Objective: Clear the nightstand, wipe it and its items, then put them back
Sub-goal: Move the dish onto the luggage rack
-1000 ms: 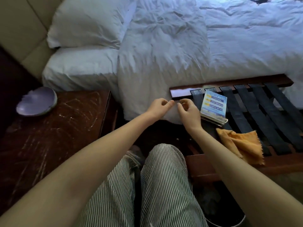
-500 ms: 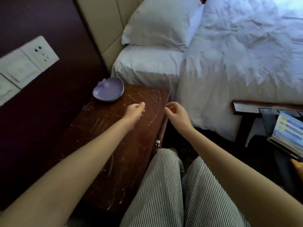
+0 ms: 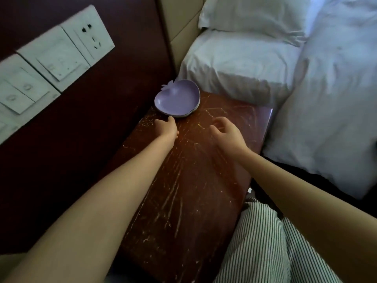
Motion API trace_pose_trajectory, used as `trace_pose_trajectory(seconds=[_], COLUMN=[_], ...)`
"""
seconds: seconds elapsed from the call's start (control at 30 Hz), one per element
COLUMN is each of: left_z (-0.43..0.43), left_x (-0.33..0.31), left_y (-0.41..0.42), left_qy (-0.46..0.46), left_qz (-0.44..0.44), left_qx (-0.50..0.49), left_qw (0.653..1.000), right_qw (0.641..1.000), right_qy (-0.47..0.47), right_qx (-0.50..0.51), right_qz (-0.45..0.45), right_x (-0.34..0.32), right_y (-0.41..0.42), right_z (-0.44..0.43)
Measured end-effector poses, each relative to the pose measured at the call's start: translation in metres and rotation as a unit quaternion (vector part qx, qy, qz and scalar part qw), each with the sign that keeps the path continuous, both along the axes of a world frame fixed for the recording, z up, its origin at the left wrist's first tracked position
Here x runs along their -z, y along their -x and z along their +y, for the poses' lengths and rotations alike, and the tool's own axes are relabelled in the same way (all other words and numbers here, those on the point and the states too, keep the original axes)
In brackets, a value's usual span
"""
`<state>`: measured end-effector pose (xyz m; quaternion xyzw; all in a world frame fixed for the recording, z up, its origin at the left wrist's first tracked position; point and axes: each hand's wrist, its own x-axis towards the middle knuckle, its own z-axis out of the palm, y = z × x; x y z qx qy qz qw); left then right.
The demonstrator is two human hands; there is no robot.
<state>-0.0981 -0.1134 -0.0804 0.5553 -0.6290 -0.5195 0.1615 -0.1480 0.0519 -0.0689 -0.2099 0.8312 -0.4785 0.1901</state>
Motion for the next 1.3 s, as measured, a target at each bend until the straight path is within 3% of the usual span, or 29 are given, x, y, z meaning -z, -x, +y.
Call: trace_pose_trajectory(seconds=[0.17, 0.3, 0.47, 0.57, 0.77, 0.93, 1.17, 1.3], left_z=[-0.013, -0.016, -0.018, -0.013, 0.022, 0.065, 0.123, 0.154], left_x=[0.016, 0.023, 0.017, 0.013, -0.008, -0.024, -0.034, -0.032], left_y=[0.03, 0.044, 0.049, 0.043, 0.012, -0.011, -0.019, -0.021], left_qy=[0.052, 0.038, 0.011, 0.051, 0.091, 0.09, 0.068, 0.075], left_qz=[-0.026, -0.045, -0.014, 0.001, 0.056, 0.049, 0.082, 0.075], left_qx=[-0.036, -0.055, -0.086, -0.098, -0.048, 0.023, 0.087, 0.134], left_qw=[0.998, 0.997, 0.996, 0.994, 0.993, 0.994, 0.99, 0.985], right_qw=[0.999, 0.999, 0.999, 0.999, 0.992, 0.982, 0.963, 0.956], right_qy=[0.007, 0.013, 0.02, 0.02, 0.051, 0.065, 0.159, 0.171], right_qx=[0.03, 0.024, 0.02, 0.011, 0.044, 0.07, 0.147, 0.141], right_qz=[-0.014, -0.019, -0.033, -0.039, -0.108, -0.163, -0.162, -0.191], right_x=[0.014, 0.016, 0.018, 0.018, 0.003, -0.002, -0.02, -0.021], right_y=[0.011, 0.016, 0.007, 0.0, -0.002, -0.007, -0.009, -0.011], right_z=[-0.011, -0.016, -0.014, -0.009, -0.005, 0.011, 0.08, 0.123])
